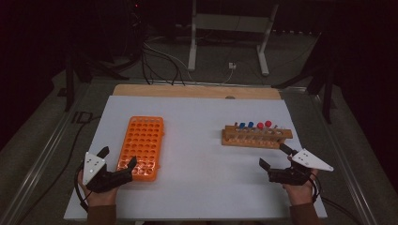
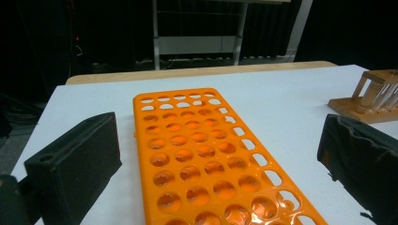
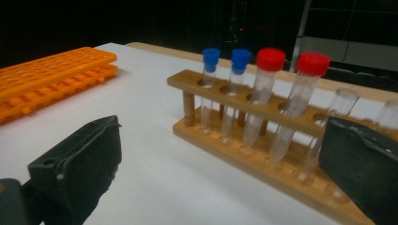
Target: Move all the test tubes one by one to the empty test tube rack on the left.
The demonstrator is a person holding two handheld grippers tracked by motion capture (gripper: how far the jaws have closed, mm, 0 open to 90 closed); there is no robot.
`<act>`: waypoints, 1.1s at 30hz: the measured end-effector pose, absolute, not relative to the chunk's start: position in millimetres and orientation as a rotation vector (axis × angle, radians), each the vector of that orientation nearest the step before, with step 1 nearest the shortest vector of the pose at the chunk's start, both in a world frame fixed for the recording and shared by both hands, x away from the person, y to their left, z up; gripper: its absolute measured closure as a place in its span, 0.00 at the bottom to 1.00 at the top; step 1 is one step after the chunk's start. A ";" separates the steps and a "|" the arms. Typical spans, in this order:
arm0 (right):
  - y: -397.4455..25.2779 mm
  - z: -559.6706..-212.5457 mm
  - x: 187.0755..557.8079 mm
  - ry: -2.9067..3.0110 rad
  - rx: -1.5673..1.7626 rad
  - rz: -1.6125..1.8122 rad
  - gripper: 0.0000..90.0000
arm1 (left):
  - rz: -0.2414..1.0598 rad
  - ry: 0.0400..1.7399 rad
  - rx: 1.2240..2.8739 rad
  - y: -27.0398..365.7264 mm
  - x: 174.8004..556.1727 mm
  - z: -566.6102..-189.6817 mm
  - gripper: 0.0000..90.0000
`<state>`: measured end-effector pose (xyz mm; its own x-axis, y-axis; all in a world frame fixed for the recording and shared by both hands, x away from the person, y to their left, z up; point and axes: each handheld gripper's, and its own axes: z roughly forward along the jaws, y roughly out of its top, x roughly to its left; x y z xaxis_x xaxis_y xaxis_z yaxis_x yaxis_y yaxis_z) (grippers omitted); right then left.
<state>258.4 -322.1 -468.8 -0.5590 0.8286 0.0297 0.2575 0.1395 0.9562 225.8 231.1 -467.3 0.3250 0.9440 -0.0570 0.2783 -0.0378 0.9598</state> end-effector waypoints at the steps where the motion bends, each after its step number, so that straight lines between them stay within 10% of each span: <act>1: -322.3 -466.4 260.2 1.902 1.035 1.424 0.00 | 0.799 1.153 1.543 231.1 225.9 -467.4 0.01; 17: -348.5 -423.9 296.7 1.836 1.133 1.331 0.10 | 0.791 1.161 1.543 229.5 228.1 -469.7 0.01; 33: -377.3 -449.3 345.9 1.808 1.366 1.187 0.68 | 0.791 1.163 1.538 230.7 227.9 -469.7 0.01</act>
<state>345.9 -377.3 -449.3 -0.3117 0.9480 0.0648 0.4367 0.0823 0.8958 227.9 230.7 -469.7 0.3208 0.9446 -0.0689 0.2836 -0.0264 0.9586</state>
